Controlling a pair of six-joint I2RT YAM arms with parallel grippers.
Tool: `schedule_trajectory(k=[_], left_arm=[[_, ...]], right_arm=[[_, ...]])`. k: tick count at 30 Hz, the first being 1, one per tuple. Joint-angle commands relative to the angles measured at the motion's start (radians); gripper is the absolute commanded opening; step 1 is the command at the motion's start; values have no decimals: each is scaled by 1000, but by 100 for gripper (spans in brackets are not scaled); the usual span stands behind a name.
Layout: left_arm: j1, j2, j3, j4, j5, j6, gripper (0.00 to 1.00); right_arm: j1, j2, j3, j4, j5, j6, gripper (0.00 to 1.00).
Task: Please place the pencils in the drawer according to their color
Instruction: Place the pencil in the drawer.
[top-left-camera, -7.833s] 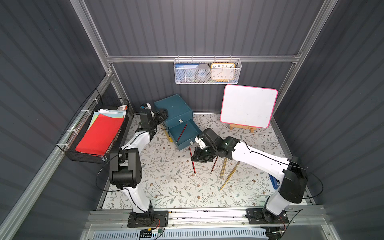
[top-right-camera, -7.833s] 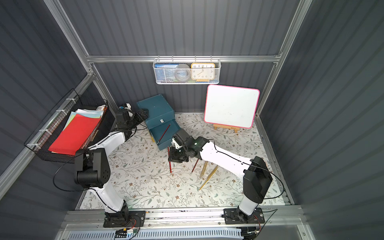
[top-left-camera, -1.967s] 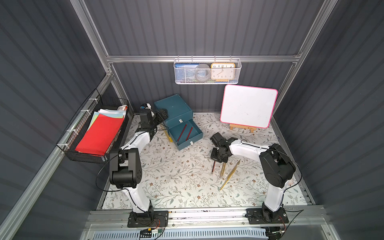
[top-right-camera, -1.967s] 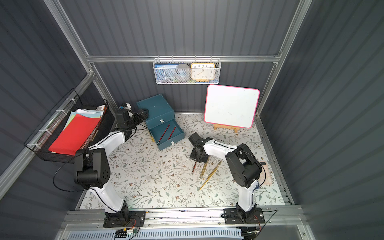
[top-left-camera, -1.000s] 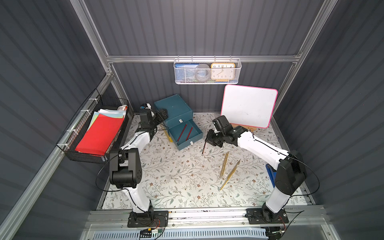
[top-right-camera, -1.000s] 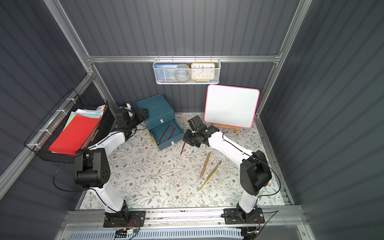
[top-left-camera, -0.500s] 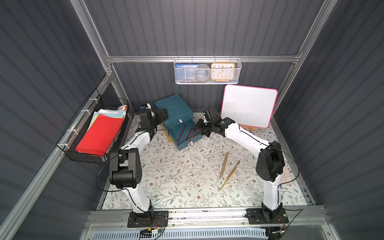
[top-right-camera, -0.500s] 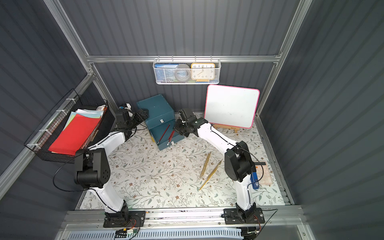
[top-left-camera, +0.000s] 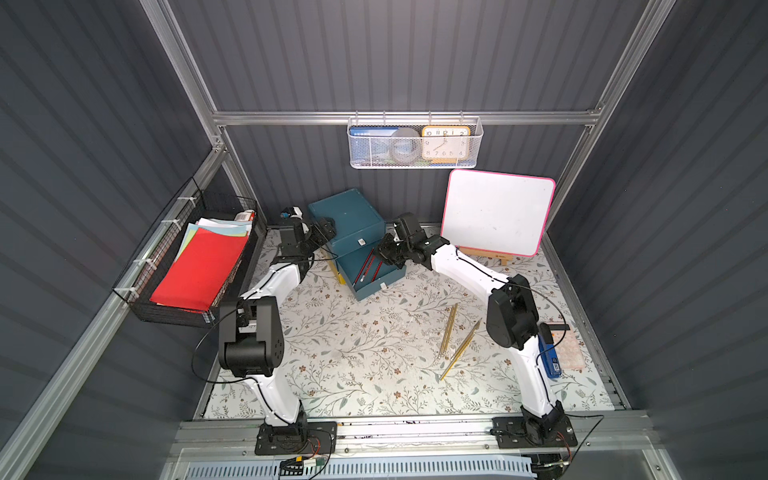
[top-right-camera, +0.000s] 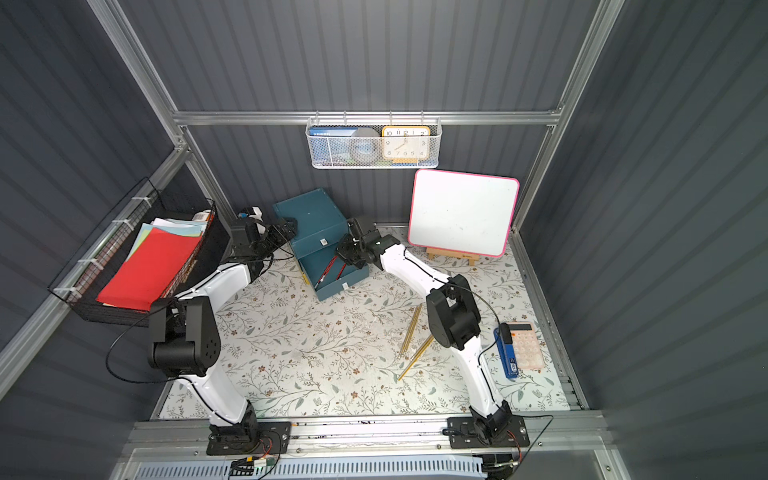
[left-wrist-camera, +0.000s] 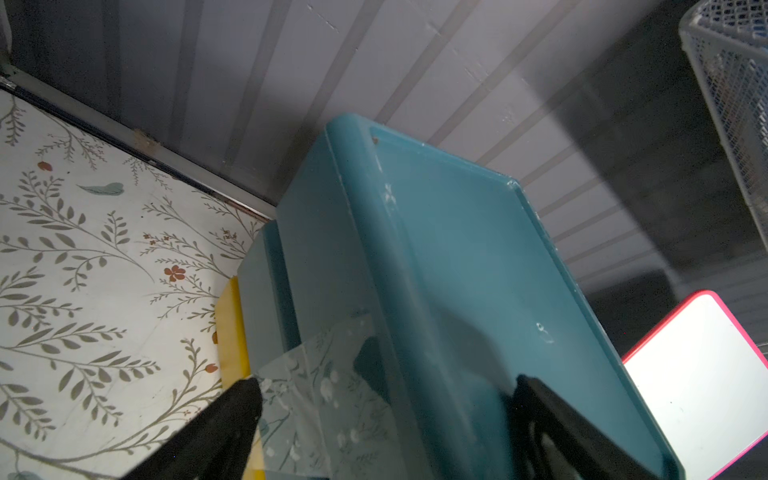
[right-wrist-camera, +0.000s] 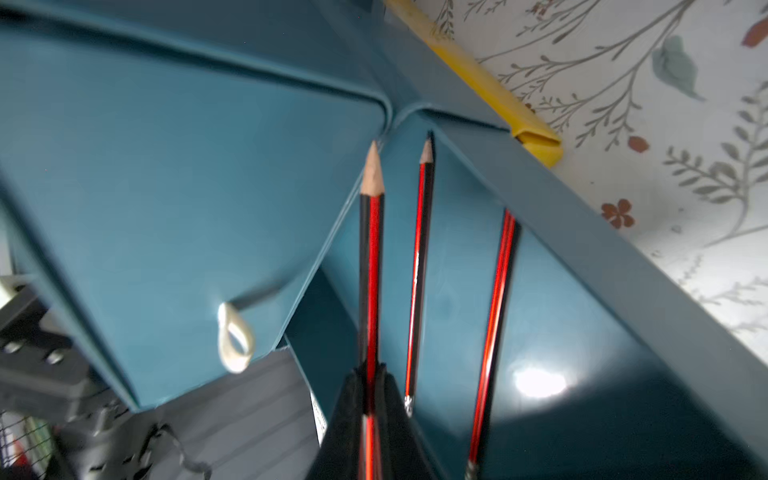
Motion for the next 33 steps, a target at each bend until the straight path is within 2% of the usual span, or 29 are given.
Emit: schedule_trajectory(k=[1, 14, 21, 25, 33], left_arm=[[-5, 2, -16, -65, 11, 20, 100], [-5, -1, -10, -69, 11, 22, 100], [-5, 0, -11, -69, 11, 22, 100], [-5, 0, -11, -70, 12, 21, 100], [-5, -1, -8, -74, 11, 23, 100]], right_arm=[[7, 28, 40, 18, 8, 2, 0], [18, 92, 106, -38, 8, -24, 0], [18, 90, 130, -55, 48, -37, 17], [17, 85, 135, -66, 57, -44, 20], [19, 65, 135, -73, 48, -57, 20]])
